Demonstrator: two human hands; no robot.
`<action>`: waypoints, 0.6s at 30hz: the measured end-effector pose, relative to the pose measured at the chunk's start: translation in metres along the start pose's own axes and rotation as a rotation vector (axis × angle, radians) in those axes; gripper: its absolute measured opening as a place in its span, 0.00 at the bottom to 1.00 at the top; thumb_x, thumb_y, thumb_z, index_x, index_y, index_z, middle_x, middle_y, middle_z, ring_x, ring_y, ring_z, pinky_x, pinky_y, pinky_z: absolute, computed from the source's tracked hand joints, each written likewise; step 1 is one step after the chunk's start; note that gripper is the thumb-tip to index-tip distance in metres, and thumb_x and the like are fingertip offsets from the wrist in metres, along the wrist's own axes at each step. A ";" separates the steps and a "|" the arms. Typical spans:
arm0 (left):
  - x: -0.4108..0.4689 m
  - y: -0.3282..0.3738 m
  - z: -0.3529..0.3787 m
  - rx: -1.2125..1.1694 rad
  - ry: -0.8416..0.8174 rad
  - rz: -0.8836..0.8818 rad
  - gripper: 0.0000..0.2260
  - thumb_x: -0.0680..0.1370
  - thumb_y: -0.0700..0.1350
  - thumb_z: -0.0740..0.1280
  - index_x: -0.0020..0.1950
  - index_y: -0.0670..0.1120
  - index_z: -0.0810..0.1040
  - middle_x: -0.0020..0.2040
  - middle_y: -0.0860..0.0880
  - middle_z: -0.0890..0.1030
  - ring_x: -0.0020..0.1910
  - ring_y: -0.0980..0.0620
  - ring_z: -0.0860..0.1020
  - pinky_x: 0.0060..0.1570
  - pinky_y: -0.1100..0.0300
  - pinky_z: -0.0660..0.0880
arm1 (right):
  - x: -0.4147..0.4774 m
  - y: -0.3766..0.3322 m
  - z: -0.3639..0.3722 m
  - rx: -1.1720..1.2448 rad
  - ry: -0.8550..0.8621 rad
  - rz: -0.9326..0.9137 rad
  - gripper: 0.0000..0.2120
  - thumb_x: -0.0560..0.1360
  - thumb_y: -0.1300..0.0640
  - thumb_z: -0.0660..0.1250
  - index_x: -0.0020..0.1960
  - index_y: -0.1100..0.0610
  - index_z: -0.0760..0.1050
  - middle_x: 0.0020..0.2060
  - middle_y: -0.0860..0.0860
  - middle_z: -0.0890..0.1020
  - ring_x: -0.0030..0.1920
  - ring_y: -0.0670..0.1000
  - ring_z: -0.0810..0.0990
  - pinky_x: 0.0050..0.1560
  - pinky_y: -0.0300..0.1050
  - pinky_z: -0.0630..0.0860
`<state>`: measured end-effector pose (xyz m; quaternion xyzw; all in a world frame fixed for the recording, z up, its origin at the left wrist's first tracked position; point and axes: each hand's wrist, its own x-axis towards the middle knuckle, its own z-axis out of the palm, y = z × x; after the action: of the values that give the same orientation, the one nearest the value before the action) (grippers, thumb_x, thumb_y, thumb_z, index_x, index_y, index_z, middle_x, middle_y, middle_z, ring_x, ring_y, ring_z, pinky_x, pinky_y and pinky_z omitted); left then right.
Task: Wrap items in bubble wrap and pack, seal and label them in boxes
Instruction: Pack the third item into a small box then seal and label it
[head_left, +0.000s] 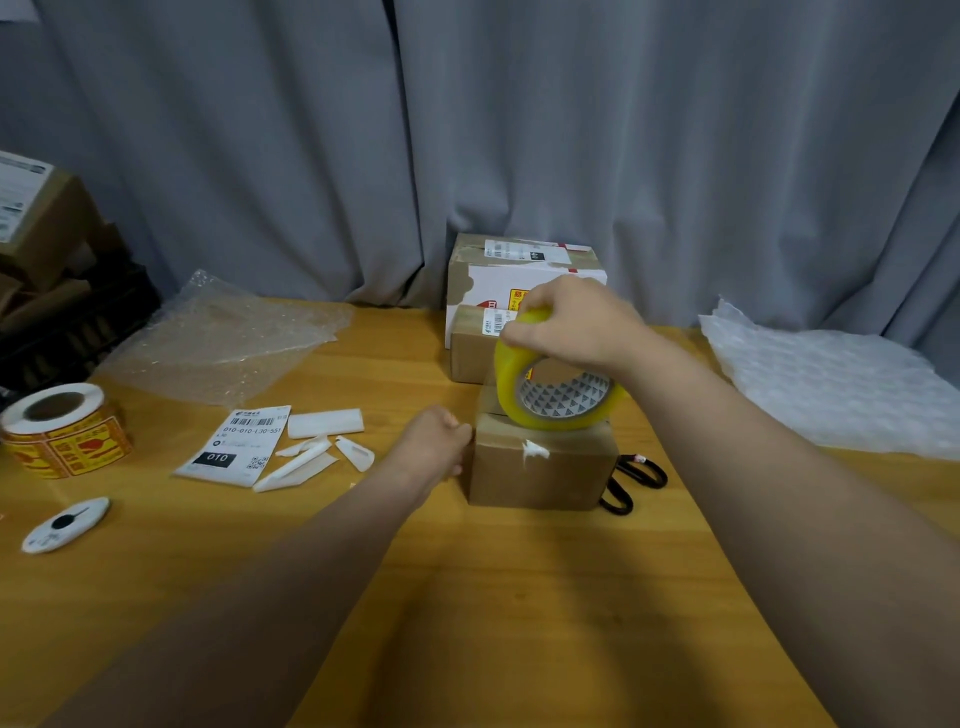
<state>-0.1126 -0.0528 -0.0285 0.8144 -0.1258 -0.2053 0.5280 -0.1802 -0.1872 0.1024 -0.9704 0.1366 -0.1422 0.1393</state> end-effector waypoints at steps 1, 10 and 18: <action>0.000 0.000 -0.002 0.067 0.012 0.009 0.07 0.79 0.43 0.61 0.45 0.44 0.65 0.36 0.46 0.70 0.32 0.51 0.69 0.31 0.59 0.68 | 0.000 0.000 0.000 0.003 0.000 0.004 0.15 0.70 0.40 0.64 0.52 0.46 0.79 0.44 0.49 0.80 0.45 0.52 0.78 0.39 0.43 0.69; -0.002 0.017 0.014 -0.510 -0.108 0.096 0.24 0.79 0.65 0.51 0.64 0.51 0.70 0.61 0.52 0.76 0.62 0.52 0.73 0.58 0.57 0.70 | 0.003 0.006 0.004 0.151 0.043 -0.018 0.14 0.70 0.41 0.66 0.40 0.52 0.79 0.37 0.50 0.81 0.41 0.51 0.78 0.41 0.47 0.74; -0.002 0.010 0.005 -0.149 -0.388 0.148 0.44 0.66 0.74 0.57 0.77 0.56 0.49 0.73 0.56 0.62 0.70 0.53 0.63 0.69 0.57 0.61 | -0.009 0.037 0.012 0.685 0.097 0.062 0.22 0.69 0.45 0.71 0.38 0.65 0.74 0.32 0.56 0.75 0.35 0.51 0.75 0.40 0.48 0.72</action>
<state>-0.1162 -0.0603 -0.0204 0.7069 -0.2690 -0.3276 0.5661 -0.1930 -0.2155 0.0774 -0.8548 0.1170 -0.2216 0.4545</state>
